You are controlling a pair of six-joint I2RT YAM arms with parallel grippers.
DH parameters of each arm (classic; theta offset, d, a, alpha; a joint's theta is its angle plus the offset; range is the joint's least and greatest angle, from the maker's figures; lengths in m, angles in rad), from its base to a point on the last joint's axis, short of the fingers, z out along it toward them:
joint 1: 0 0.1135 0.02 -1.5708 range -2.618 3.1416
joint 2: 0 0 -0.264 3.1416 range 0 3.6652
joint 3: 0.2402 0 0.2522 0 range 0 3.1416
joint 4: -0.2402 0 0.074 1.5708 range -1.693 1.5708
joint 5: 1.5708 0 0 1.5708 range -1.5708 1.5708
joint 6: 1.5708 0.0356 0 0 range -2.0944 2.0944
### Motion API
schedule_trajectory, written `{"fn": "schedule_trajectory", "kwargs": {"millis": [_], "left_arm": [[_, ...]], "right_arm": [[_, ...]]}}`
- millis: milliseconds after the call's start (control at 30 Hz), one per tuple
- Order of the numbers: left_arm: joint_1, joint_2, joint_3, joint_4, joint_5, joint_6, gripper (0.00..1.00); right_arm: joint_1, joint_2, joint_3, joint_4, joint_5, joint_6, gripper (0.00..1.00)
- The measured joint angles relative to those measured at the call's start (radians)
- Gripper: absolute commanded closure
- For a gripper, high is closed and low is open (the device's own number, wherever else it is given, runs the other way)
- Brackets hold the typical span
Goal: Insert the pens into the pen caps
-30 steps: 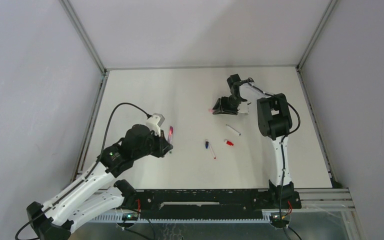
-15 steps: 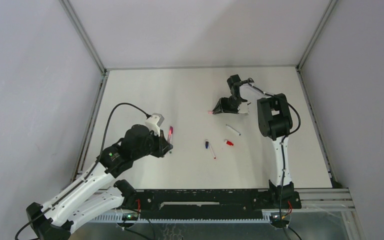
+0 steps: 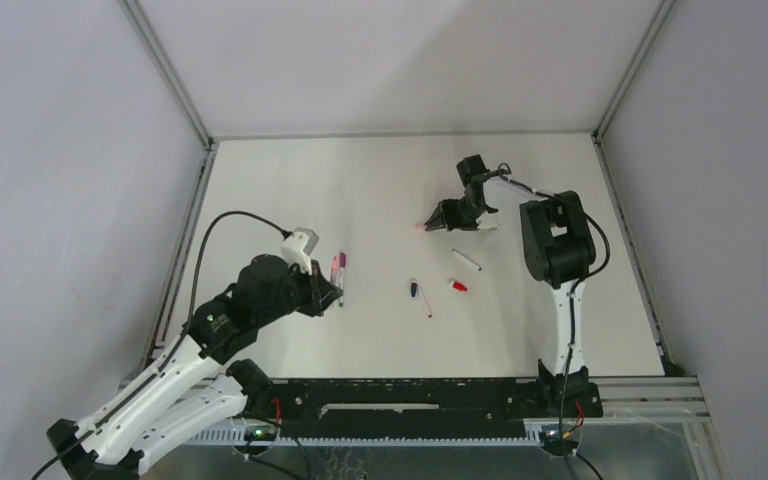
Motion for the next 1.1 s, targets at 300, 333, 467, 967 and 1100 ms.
{"fn": "schedule_trajectory", "kwargs": {"millis": [300, 333, 467, 967, 1100], "left_arm": [[0.000, -0.020, -0.017, 0.039, -0.018, -0.008, 1.00], [0.000, -0.020, -0.022, 0.062, -0.011, -0.007, 1.00], [0.000, -0.019, -0.042, 0.153, 0.053, 0.009, 1.00], [-0.001, -0.001, -0.046, 0.399, 0.286, 0.064, 1.00], [-0.001, 0.000, -0.046, 0.417, 0.311, 0.064, 1.00]], "right_arm": [[0.072, -0.270, -0.159, 0.273, -0.109, -0.454, 1.00], [0.093, -0.343, -0.210, 0.326, -0.128, -0.520, 1.00], [0.178, -0.569, -0.320, 0.426, -0.190, -0.729, 1.00], [0.362, -0.907, -0.327, 0.494, -0.226, -1.221, 1.00], [0.394, -0.907, -0.329, 0.473, -0.223, -1.258, 1.00]]}}
